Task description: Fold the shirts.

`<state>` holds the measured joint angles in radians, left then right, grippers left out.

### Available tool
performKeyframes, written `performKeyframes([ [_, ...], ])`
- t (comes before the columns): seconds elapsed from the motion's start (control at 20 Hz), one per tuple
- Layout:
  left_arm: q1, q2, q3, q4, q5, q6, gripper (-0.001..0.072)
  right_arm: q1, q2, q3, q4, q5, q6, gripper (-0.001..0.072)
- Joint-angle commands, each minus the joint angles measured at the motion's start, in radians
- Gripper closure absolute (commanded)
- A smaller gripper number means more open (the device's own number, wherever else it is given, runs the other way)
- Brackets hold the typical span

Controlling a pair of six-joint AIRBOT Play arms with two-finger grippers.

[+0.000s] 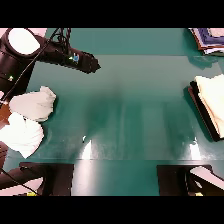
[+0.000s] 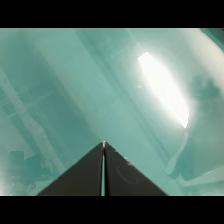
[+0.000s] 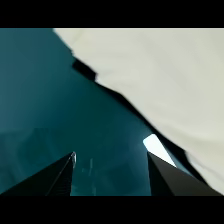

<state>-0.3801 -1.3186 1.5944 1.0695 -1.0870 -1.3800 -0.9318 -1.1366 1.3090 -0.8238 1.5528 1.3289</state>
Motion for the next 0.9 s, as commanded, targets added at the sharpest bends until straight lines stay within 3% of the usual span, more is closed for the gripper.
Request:
performKeyframes([
  [0.0,0.0,0.0,0.0,-0.001,-0.05,-0.001,0.0681,0.22,0.002,-0.002,0.116,-0.008,-0.002,0.0182],
  [0.1,0.0,0.0,0.0,-0.001,-0.055,-0.001,0.0681,0.372,0.001,-0.002,0.116,-0.021,-0.002,0.0224],
  [0.2,0.0,0.0,0.0,-0.001,-0.046,-0.001,0.0681,0.499,0.001,-0.002,0.116,-0.044,-0.002,0.0448],
  [0.35,0.0,0.0,0.0,-0.001,-0.046,-0.001,0.0681,0.636,0.001,-0.002,0.116,-0.084,-0.019,0.0697],
  [0.85,0.0,0.0,0.0,0.0,-0.046,-0.001,0.0681,0.713,0.001,-0.002,0.116,-0.109,-0.036,0.0697],
])
